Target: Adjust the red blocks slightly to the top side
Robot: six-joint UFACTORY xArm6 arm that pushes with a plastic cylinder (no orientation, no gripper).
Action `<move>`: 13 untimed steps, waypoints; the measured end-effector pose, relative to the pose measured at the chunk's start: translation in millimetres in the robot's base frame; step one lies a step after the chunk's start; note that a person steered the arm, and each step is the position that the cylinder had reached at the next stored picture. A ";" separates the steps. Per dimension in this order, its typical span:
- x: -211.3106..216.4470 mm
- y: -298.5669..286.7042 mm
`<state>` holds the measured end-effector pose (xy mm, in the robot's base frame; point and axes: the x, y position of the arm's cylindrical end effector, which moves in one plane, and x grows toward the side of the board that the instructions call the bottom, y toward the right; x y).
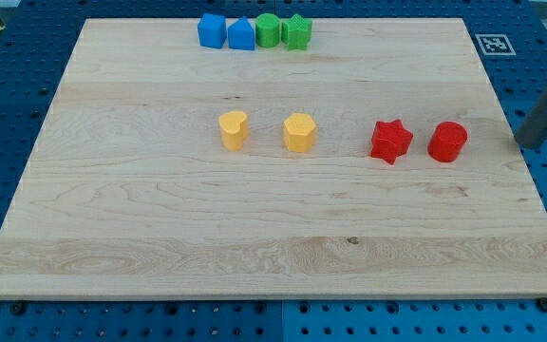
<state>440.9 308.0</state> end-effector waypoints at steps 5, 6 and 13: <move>52.3 -168.9; 52.3 -170.2; 41.3 -170.2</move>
<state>482.2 137.8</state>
